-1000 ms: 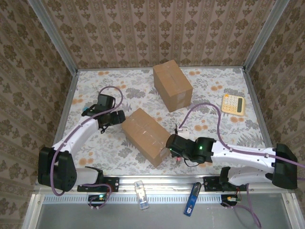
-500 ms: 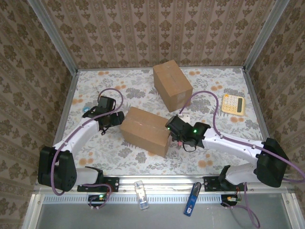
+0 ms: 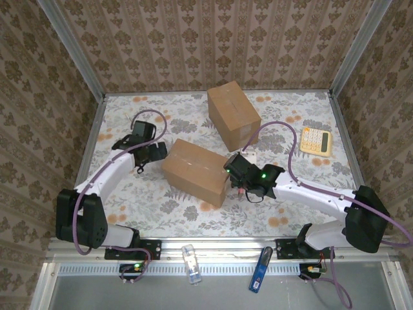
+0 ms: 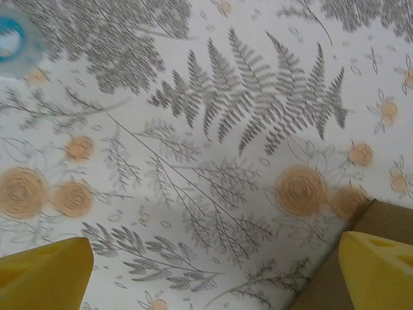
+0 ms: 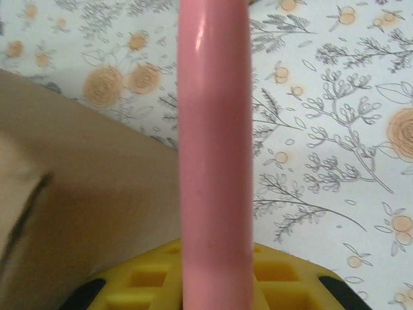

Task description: Unpack the express box

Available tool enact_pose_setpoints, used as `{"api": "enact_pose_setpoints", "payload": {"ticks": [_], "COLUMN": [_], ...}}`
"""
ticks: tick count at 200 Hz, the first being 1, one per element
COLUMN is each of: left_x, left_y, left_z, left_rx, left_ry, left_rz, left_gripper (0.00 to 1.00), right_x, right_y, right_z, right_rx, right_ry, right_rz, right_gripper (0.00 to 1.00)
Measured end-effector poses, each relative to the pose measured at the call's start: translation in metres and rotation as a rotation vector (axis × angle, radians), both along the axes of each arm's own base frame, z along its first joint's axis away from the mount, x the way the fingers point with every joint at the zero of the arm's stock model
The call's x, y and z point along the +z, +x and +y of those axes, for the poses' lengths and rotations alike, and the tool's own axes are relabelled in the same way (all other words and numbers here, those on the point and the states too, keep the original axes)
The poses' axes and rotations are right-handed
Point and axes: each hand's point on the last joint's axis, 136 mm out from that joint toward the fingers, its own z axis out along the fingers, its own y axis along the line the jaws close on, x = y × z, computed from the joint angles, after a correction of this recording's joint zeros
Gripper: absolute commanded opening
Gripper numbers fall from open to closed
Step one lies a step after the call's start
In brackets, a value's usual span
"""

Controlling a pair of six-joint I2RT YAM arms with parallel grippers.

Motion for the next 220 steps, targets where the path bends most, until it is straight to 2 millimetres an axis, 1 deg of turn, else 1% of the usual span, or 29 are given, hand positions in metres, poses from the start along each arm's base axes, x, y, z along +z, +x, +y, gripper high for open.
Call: {"api": "enact_pose_setpoints", "payload": {"ticks": [16, 34, 57, 71, 78, 89, 105, 118, 127, 135, 146, 164, 184, 197, 220], "left_x": [0.009, 0.011, 0.011, 0.015, 0.021, 0.035, 0.066, 0.091, 0.108, 0.118, 0.125, 0.123, 0.113, 0.107, 0.098], "left_y": [0.010, 0.017, 0.019, 0.021, 0.020, 0.019, 0.012, 0.002, -0.005, -0.010, -0.018, -0.027, -0.029, -0.028, -0.028], "left_z": [0.009, 0.018, 0.025, 0.025, 0.024, 0.023, 0.017, 0.008, -0.006, -0.021, -0.042, -0.072, -0.094, -0.098, -0.095], "left_rx": [0.027, 0.050, 0.068, 0.069, 0.068, 0.061, 0.042, 0.012, -0.028, -0.072, -0.131, -0.206, -0.241, -0.228, -0.171], "left_ry": [0.005, 0.010, 0.009, 0.004, -0.004, -0.024, -0.070, -0.109, -0.138, -0.159, -0.186, -0.213, -0.204, -0.177, -0.130], "left_rz": [-0.019, -0.030, -0.032, -0.049, -0.065, -0.105, -0.190, -0.256, -0.297, -0.321, -0.336, -0.324, -0.310, -0.309, -0.321], "left_gripper": [1.00, 1.00, 1.00, 1.00, 1.00, 1.00, 1.00, 1.00, 1.00, 1.00, 1.00, 1.00, 1.00, 1.00, 1.00], "right_x": [0.006, 0.009, 0.010, 0.009, 0.009, 0.009, 0.008, 0.007, 0.005, 0.004, 0.002, 0.000, -0.001, 0.000, 0.002], "right_y": [0.001, 0.001, 0.001, 0.000, -0.001, -0.002, -0.005, -0.008, -0.009, -0.010, -0.011, -0.013, -0.014, -0.014, -0.017], "right_z": [0.003, 0.005, 0.005, 0.005, 0.005, 0.004, 0.003, 0.002, 0.002, 0.002, 0.001, 0.002, 0.003, 0.002, 0.000], "right_rx": [0.003, 0.005, 0.006, 0.008, 0.008, 0.009, 0.009, 0.006, 0.005, 0.005, 0.006, 0.011, 0.016, 0.017, 0.017], "right_ry": [0.030, 0.049, 0.061, 0.066, 0.070, 0.076, 0.090, 0.099, 0.103, 0.104, 0.105, 0.110, 0.117, 0.123, 0.133], "right_rz": [-0.018, -0.027, -0.029, -0.028, -0.027, -0.026, -0.022, -0.014, -0.009, -0.006, 0.002, 0.009, 0.011, 0.007, 0.000], "right_gripper": [0.00, 0.00, 0.00, 0.00, 0.00, 0.00, 0.00, 0.00, 0.00, 0.00, 0.00, 0.00, 0.00, 0.00, 0.00]}}
